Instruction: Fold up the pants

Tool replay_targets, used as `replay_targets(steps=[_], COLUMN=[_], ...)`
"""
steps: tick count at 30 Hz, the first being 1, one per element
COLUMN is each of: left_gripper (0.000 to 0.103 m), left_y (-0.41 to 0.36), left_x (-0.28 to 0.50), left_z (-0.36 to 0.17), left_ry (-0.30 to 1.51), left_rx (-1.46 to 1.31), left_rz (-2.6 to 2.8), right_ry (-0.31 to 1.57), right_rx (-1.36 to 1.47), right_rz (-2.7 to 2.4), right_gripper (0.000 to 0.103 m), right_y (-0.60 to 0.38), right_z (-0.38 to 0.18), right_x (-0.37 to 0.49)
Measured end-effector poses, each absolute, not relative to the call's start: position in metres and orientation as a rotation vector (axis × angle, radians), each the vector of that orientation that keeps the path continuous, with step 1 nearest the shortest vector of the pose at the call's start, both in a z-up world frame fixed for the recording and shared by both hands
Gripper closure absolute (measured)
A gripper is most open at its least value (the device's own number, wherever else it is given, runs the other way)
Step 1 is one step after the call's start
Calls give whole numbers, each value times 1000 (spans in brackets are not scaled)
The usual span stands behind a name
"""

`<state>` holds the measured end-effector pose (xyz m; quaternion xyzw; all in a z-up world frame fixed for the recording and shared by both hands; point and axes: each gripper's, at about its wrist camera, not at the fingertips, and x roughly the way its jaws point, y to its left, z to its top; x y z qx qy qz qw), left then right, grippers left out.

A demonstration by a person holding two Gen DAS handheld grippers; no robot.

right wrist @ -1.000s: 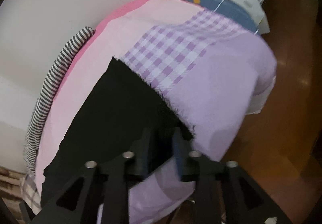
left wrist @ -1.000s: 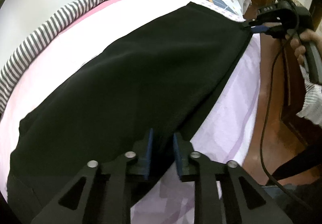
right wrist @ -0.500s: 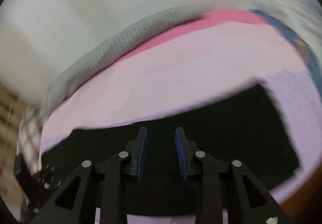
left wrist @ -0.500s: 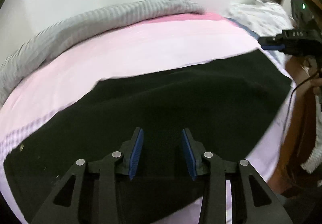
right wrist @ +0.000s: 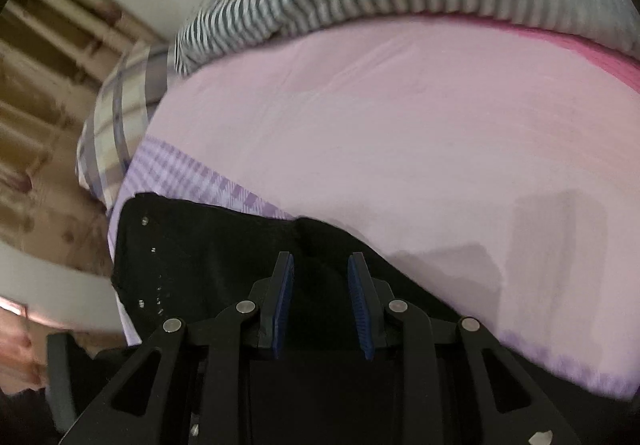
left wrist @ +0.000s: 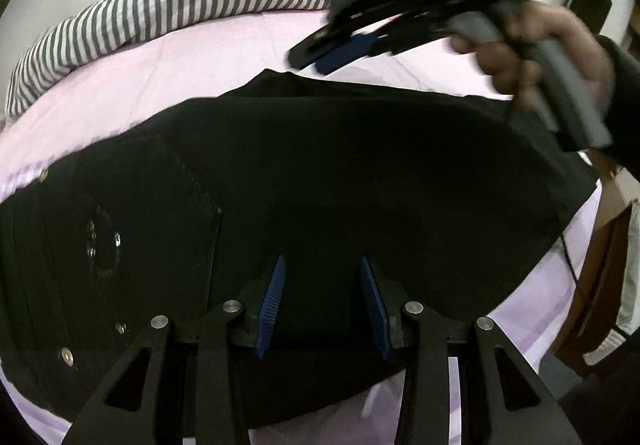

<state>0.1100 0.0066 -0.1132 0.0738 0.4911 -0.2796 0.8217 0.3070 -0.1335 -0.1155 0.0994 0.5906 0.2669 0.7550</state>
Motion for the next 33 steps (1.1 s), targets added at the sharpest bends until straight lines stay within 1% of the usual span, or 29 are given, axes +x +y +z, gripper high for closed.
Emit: replay_targets(steps=[1,3,4,6,9,13,14,17,18,19,20,24,25,27,33], left_gripper=[62,62,62,62,62,62,62,62,62,62,62,62,62,62,62], left_y=[10,15,17,19,22,28,29,30,29,28,27,27,27,24,-1], left_x=[109,108,106,103,103,102,100,94,93,92,90,91,92,96,107], left_z=[-113,-113,-113,-113,-114,-115,-115,-115,-116,-116,-115,-111,-109,-102,-100], left_ry=[1047,1049,1047,1040,1036,1031,1029,1014,1008,1004,1003,1041,1039,1014,1005], left_rx=[137,115,112,110,99,78,74,87,99,115,128,116,109,101,110], left_rz=[-596,-599,-602,-608,-611,-616,-615,-610,-607,-605,-603,-608,-605,-597,-633], right_ry=[1306,1332,1342,1332,1289,1309,1308,1327,1310,1288,1264,1187,1183,1183,1247], right_rx=[211,207,213,183,144,153,192,245,249,259,253,246,245,233,255], right_rz=[599,637,671,689,656,616,615,610,593,576,545,501,492,478,502], right_gripper=[65,65,71,90,94,95,95,94,86,74,72,71,69,69,69], right_y=[-128,-115,-112,-103,-103,-105,-108,-114,-117,-121,-127,-153,-162,-172,-190], right_z=[-119,-125,-127,-124,-117,-133,-136,-138,-135,-128,-121,-89,-84,-77,-88], right_x=[311,317,318,320,324,332,335,340,340,340,340,322,314,295,238])
